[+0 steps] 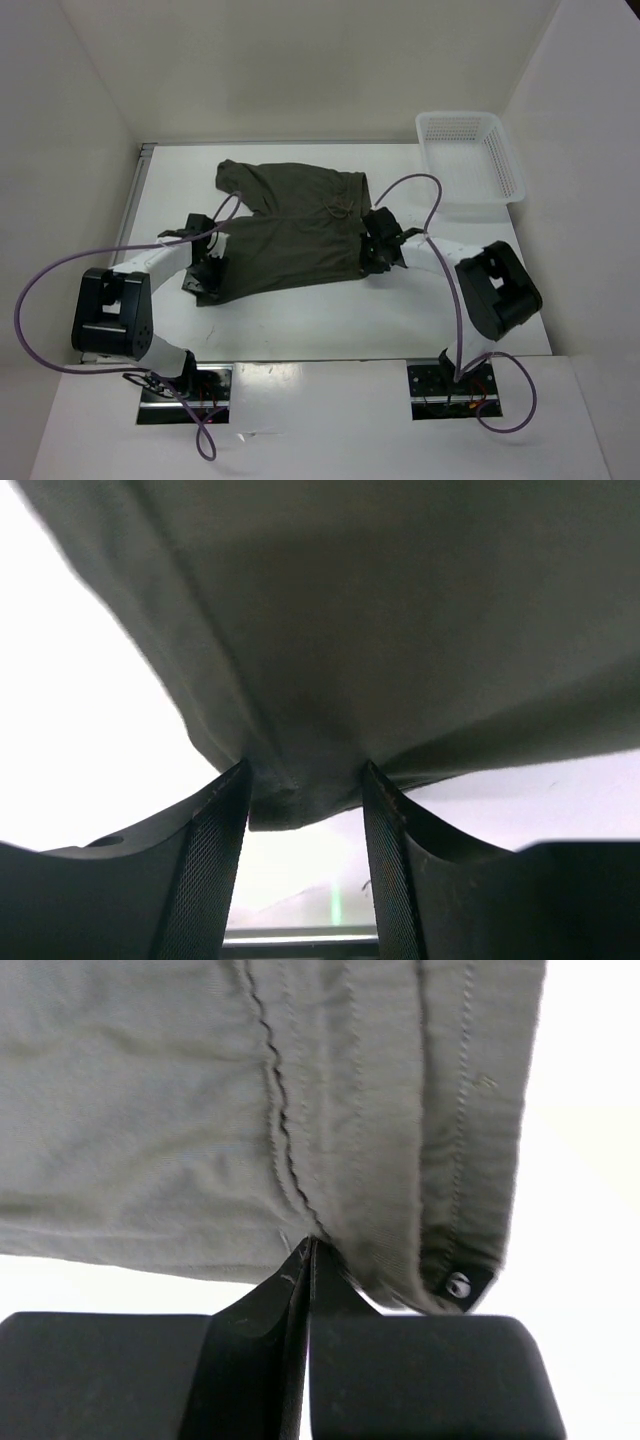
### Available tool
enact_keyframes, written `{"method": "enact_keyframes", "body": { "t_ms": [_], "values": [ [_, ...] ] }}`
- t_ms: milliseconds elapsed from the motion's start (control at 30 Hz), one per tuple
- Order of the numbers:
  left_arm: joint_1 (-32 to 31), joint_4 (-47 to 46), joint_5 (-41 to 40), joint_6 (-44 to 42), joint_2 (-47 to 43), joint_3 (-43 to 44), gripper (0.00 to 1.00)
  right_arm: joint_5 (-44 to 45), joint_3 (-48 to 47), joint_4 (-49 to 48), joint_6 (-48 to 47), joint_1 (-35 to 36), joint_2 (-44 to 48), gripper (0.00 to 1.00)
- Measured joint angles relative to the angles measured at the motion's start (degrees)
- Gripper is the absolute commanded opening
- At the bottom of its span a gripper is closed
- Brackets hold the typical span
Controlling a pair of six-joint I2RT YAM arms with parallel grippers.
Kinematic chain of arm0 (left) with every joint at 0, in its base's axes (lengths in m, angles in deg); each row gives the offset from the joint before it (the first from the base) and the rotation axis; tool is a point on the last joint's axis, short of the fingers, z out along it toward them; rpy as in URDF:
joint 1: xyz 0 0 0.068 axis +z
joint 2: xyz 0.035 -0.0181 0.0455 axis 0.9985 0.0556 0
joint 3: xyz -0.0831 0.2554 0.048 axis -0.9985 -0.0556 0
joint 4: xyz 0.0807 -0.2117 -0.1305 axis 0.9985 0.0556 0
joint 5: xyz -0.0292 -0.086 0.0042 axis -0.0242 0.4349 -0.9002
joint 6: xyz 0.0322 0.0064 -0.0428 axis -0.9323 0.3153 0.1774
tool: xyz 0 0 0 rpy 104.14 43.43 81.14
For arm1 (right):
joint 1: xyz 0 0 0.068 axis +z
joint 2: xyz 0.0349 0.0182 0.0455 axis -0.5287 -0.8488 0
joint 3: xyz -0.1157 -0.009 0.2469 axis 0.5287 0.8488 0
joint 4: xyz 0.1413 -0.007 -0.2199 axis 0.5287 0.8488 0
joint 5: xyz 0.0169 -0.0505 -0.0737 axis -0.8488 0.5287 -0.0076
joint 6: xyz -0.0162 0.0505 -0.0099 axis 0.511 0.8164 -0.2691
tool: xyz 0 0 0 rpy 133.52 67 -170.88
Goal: Fold and stack the shorts
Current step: Flatten the shorts out
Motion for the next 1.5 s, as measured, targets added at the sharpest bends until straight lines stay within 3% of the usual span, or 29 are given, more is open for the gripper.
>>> {"method": "enact_keyframes", "body": {
  "t_ms": [133, 267, 300, 433, 533, 633, 800, 1233, 1333, 1367, 1467, 1500],
  "values": [
    [0.81, 2.43, -0.17, 0.0, -1.51, -1.18, 0.54, 0.2, 4.0, 7.61, 1.51, 0.15, 8.0, 0.0],
    [1.42, 7.89, 2.54, -0.11, -3.67, 0.61, 0.66, 2.36, 2.67, 14.19, 1.9, 0.15, 16.04, 0.03],
    [1.44, 9.9, 4.37, -0.09, -4.44, 2.58, 0.71, 2.91, 1.51, 15.28, 1.6, 0.15, 17.33, 0.05],
    [1.44, 11.26, 11.87, -0.07, -5.9, 13.64, 0.73, 5.11, -6.49, 17.11, -1.11, 0.15, 18.18, 0.16],
    [1.62, 8.52, 15.61, -0.11, -2.1, 22.93, 0.72, 6.67, -12.83, 15.5, -4.07, 0.15, 15.08, 0.18],
    [2.84, 4.42, 17.75, -0.11, 6.29, 31.17, 0.72, 7.54, -19.39, 13.11, -6.82, -0.26, 7.52, 0.25],
    [6.97, -2.64, 21.73, -0.04, 21.05, 42.23, 0.72, 5.14, -30.45, 8.81, -10.62, -3.17, -5.97, 0.26],
    [9.27, -12.76, 23.71, -0.04, 42.71, 63.67, 0.69, -0.11, -42.49, 2.03, -14.58, -13.11, -20.59, 0.26],
    [9.03, -13.2, 23.85, -0.02, 46.07, 66.14, 0.61, -2.49, -46.31, 1.73, -13.31, -15.43, -25.07, 0.48],
    [9.01, -13.16, 23.87, 0.0, 46.73, 66.27, 0.59, -3.37, -47.74, 1.57, -12.9, -16.0, -26.6, 0.6],
    [8.96, -13.14, 23.91, -0.04, 48.43, 66.58, 0.55, -5.01, -51.54, 1.29, -12.66, -17.35, -30.84, 0.74],
    [8.92, -13.11, 23.89, -0.02, 48.89, 66.64, 0.53, -5.42, -52.46, 1.14, -12.61, -17.55, -31.82, 0.74]
  ]
}}
